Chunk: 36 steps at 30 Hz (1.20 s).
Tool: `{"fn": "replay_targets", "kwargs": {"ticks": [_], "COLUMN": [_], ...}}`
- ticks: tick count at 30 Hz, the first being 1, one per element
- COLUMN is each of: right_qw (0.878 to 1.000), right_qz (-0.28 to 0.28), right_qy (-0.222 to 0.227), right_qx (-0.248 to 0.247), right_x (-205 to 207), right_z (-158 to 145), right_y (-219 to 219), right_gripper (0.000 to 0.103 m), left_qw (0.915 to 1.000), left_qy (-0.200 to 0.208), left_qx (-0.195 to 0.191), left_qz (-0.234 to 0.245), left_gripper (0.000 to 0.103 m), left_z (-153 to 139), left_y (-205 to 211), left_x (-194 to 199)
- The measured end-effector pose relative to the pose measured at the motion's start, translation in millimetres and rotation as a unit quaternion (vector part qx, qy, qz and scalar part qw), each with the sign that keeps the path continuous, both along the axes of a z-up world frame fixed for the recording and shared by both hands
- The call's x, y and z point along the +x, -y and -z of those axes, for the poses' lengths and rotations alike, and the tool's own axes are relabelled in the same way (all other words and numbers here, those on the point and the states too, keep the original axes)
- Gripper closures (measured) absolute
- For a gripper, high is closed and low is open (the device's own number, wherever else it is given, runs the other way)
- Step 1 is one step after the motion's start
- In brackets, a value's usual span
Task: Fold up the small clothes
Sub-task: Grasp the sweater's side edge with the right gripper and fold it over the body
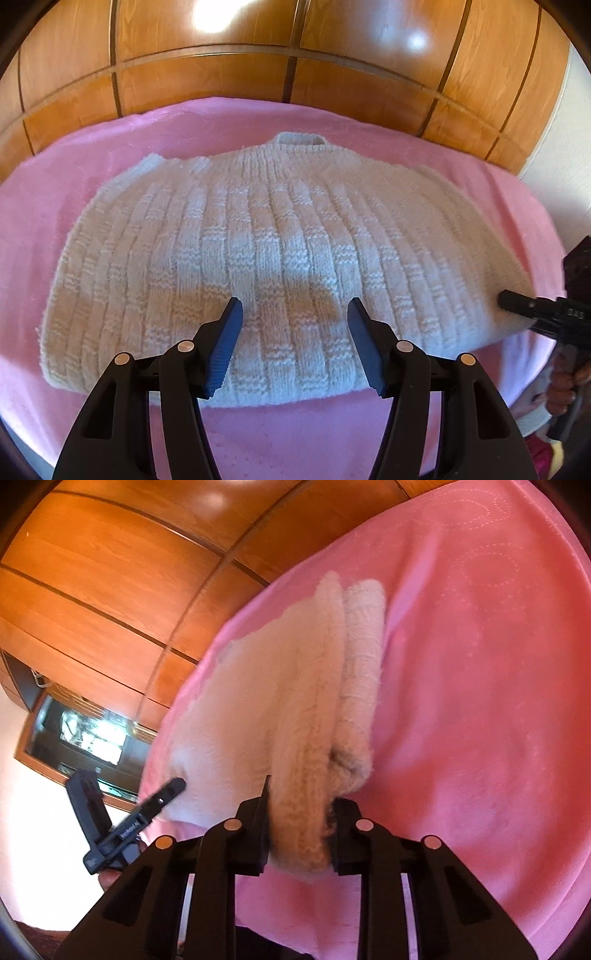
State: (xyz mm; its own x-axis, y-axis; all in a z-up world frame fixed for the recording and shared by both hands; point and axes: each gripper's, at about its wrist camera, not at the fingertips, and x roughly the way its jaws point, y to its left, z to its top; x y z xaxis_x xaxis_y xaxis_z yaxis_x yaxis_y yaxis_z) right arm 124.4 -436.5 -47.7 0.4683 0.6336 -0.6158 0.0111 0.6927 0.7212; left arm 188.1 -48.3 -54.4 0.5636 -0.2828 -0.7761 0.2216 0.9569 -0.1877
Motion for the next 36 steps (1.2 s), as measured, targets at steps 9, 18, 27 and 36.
{"fn": "replay_targets", "kwargs": {"ticks": [9,18,27,36], "right_qw": [0.996,0.985,0.963,0.961], "right_qz": [-0.016,-0.098,-0.231,-0.265], "right_qy": [0.039,0.100,0.096,0.039], "right_qx": [0.079,0.100,0.102,0.075], "right_x": [12,45,76,71], "right_z": [-33,-85,-82,-23], "right_y": [-14,-97,-244,-301], "right_gripper": [0.084,0.085,0.086,0.087], "left_qw": [0.9877,0.9716,0.9338,0.9058], "left_qy": [-0.042,-0.019,-0.018,-0.093], "left_qx": [-0.150,-0.235,-0.355,-0.411], "left_qz": [0.020,-0.016,-0.040,-0.045], "left_gripper": [0.066,0.065,0.051,0.035], "left_z": [-7,-32,-37,3], "left_y": [-50,-121,-191,-204], "left_x": [11,17,18,36]}}
